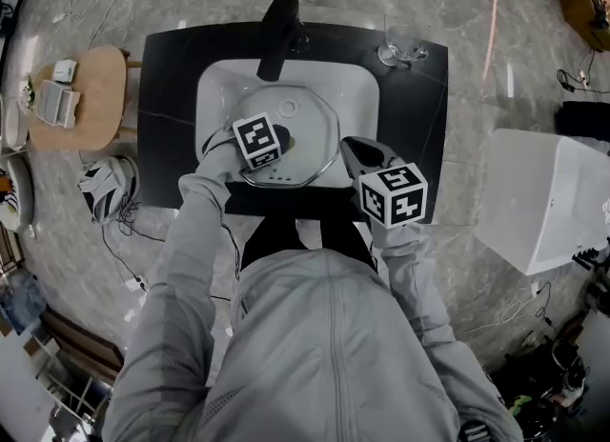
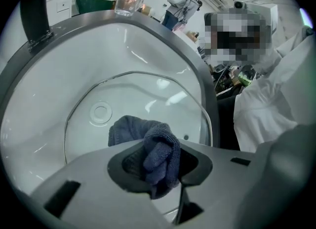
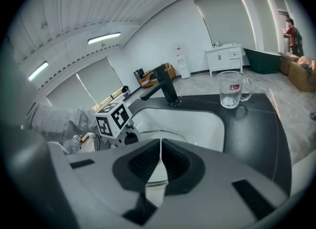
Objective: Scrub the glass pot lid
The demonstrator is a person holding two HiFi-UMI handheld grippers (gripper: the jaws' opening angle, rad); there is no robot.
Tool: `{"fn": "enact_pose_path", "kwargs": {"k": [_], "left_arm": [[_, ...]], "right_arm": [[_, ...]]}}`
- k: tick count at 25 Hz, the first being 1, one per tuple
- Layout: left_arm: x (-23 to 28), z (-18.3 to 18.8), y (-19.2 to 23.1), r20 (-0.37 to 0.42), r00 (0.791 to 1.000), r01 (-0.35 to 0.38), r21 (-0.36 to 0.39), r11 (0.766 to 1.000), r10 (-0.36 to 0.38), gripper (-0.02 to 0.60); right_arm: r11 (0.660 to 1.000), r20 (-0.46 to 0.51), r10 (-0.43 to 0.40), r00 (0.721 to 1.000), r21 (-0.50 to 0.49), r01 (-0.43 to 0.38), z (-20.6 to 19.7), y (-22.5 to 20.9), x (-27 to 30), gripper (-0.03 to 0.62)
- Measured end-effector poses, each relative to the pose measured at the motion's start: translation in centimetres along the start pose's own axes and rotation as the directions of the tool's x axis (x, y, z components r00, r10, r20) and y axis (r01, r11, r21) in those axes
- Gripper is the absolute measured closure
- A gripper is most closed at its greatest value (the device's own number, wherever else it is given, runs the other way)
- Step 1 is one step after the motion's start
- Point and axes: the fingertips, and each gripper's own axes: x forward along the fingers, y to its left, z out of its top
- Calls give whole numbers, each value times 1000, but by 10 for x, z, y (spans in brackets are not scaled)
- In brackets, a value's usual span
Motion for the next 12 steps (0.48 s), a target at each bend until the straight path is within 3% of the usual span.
{"fn": "enact_pose_path", "kwargs": {"k": [5, 12], "left_arm": [[5, 28, -16, 66, 996, 65, 38, 997, -67, 469], [17, 64, -25, 130, 989, 67, 84, 994, -78, 469]], "right_arm": [[1000, 8, -17, 1000, 13, 17, 0, -6, -5, 563], [999, 13, -38, 999, 36, 38, -10, -11, -12, 563]]}}
